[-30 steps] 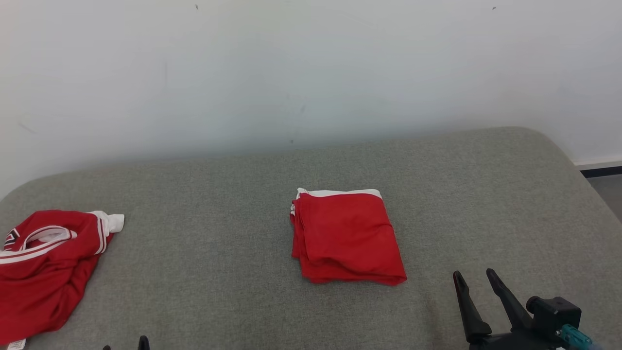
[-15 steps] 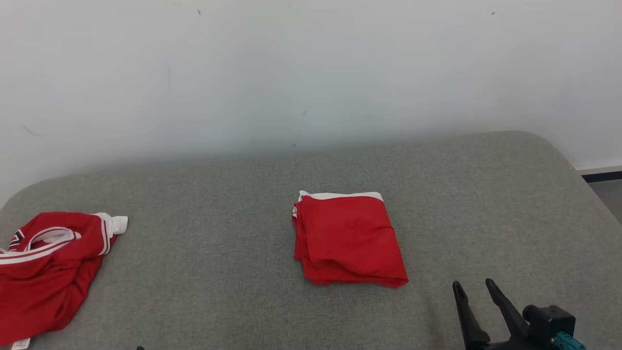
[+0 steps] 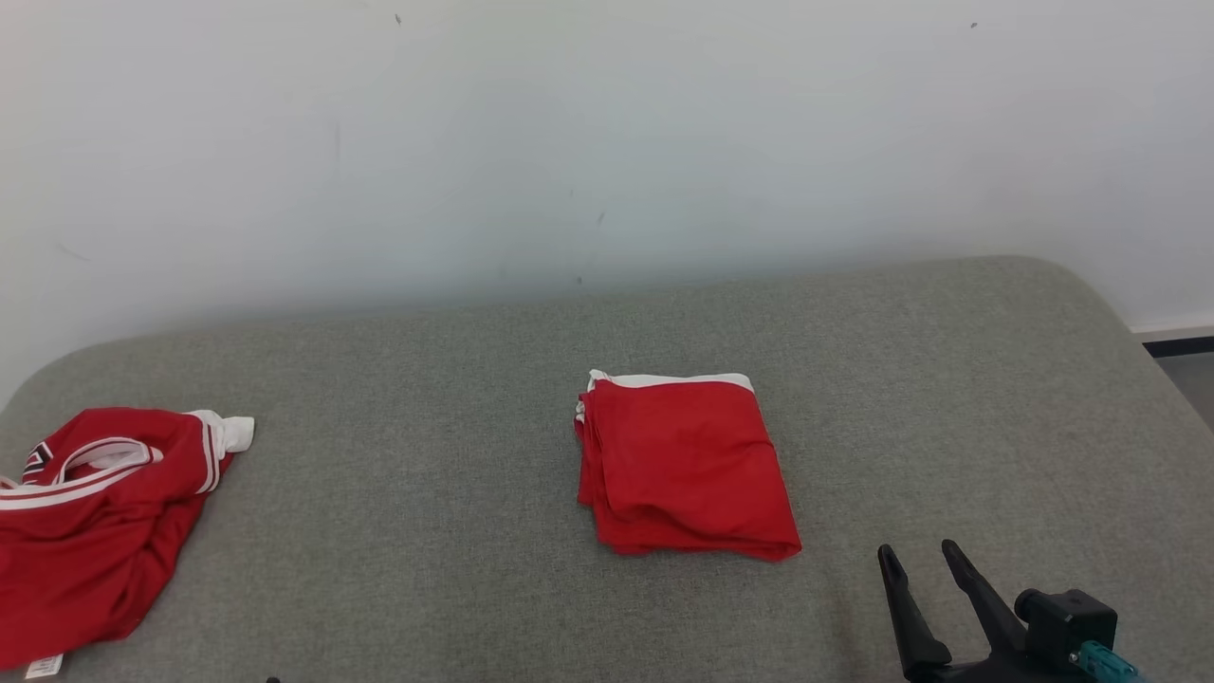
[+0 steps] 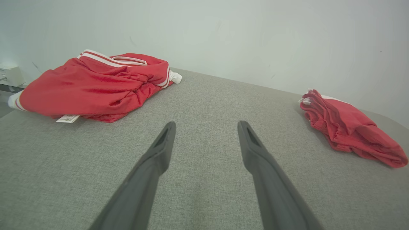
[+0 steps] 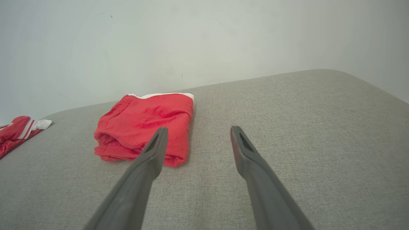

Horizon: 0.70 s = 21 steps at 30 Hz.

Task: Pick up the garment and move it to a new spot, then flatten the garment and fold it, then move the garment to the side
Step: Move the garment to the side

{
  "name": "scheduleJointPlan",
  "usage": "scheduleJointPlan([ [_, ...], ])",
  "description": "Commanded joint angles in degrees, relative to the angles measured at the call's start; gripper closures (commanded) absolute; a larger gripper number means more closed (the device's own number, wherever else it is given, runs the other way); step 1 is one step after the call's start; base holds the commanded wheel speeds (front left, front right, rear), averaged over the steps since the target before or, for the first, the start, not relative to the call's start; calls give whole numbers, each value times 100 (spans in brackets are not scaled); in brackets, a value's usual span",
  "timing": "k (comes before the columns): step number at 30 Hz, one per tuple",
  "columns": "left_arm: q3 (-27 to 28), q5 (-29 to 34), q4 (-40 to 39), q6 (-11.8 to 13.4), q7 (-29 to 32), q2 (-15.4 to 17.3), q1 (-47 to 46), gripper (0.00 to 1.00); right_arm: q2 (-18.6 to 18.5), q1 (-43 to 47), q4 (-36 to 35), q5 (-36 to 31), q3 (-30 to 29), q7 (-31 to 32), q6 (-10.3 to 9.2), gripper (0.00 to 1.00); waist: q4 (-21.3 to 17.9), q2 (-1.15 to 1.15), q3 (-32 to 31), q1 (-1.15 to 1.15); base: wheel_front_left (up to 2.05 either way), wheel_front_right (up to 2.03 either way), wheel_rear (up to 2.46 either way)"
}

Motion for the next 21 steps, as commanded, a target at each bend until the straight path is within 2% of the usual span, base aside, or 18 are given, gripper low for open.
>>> scheduleJointPlan([
  [1, 4, -67, -23, 2, -21, 7, 51, 0, -28, -29, 16, 44, 5, -10, -14, 0, -12, 0, 4, 0, 0, 0, 0],
  [16, -75, -27, -17, 2, -21, -5, 0, 0, -32, -119, 43, 109, -120, 119, -14, 0, 68, 0, 45, 0, 0, 0, 0],
  [21, -172, -6, -51, 2, -21, -15, -31, 0, -113, -409, 45, 301, -169, 777, -14, 0, 178, 0, 104, 0, 0, 0, 0],
])
